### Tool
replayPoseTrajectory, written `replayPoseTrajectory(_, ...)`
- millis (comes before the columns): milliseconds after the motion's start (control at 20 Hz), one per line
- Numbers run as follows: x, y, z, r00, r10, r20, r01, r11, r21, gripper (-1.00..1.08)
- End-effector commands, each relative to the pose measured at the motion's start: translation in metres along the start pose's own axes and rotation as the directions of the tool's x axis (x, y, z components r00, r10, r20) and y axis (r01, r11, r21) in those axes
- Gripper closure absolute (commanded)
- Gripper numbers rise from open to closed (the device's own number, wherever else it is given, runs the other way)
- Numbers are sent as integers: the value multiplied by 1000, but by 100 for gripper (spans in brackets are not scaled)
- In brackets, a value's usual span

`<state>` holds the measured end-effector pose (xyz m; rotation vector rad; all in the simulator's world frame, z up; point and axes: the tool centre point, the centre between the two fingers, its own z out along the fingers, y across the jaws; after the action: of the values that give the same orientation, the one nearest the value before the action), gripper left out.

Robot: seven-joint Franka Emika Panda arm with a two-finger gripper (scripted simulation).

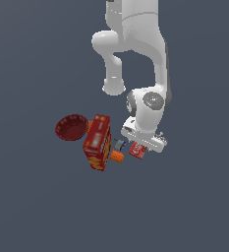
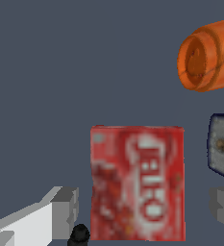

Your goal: Pick up a designated object from a clutter of objects.

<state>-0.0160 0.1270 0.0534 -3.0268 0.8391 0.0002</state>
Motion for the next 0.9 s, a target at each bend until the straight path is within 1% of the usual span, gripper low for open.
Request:
replayPoseTrajectory(0,-1,0,11,1000,1,0,-1,1000,-1,-92)
replayPoseTrajectory(250,-1,1,32,1000,3,0,-3,1000,-1,-92)
replayPoseTrajectory(500,0,0,38,1000,3,0,-3,1000,-1,-92)
replayPoseTrajectory(550,0,0,38,1000,3,0,-3,1000,-1,108)
replayPoseTrajectory(850,0,0,38,1000,3,0,-3,1000,-1,108)
